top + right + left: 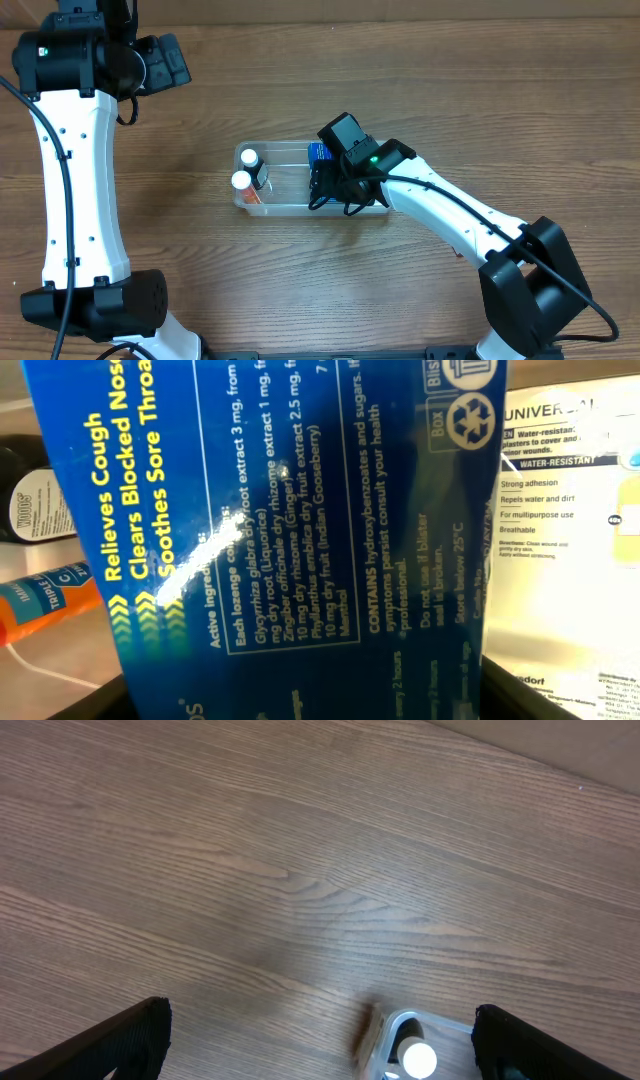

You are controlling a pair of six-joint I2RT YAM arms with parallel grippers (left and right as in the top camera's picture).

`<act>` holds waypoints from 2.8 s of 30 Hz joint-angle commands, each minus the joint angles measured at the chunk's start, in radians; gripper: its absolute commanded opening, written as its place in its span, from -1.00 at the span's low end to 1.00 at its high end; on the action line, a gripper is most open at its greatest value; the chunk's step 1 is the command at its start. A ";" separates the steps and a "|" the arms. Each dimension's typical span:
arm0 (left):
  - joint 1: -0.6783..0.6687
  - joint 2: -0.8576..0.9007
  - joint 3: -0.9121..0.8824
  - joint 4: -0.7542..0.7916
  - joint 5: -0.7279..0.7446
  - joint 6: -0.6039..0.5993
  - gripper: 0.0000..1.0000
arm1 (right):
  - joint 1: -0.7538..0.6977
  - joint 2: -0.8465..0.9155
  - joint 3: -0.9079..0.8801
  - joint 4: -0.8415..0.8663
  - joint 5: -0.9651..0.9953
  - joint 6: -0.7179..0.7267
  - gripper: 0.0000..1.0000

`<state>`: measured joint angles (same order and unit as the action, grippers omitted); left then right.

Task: Pack container
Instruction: 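Lower the blue box into the container's middle and release, then move the right gripper to the red Actifast box and grasp it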

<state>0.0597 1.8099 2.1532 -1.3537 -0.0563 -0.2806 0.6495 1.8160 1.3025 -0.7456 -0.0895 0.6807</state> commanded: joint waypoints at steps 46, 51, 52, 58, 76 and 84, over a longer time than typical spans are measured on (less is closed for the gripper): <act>-0.001 -0.032 0.024 0.004 -0.003 -0.003 0.95 | -0.570 -0.253 -0.180 -0.318 0.218 0.502 1.00; -0.001 -0.032 0.024 0.004 -0.003 -0.003 0.95 | -0.587 -0.253 -0.299 -0.251 0.206 0.502 1.00; -0.001 -0.032 0.024 0.004 -0.003 -0.003 0.95 | -0.587 -0.253 -0.316 -0.249 0.207 0.502 1.00; -0.001 -0.032 0.024 0.004 -0.003 -0.003 0.95 | -0.587 -0.253 -0.374 -0.250 0.207 0.501 1.00; -0.001 -0.032 0.024 0.000 -0.003 -0.003 0.95 | -0.587 -0.242 -0.500 -0.059 0.235 0.498 1.00; -0.001 -0.032 0.024 -0.003 -0.003 -0.003 0.95 | -0.586 -0.190 -0.500 -0.061 0.238 0.498 1.00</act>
<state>0.0597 1.8099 2.1532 -1.3548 -0.0563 -0.2810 0.0666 1.5990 0.8093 -0.8070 0.1322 1.1740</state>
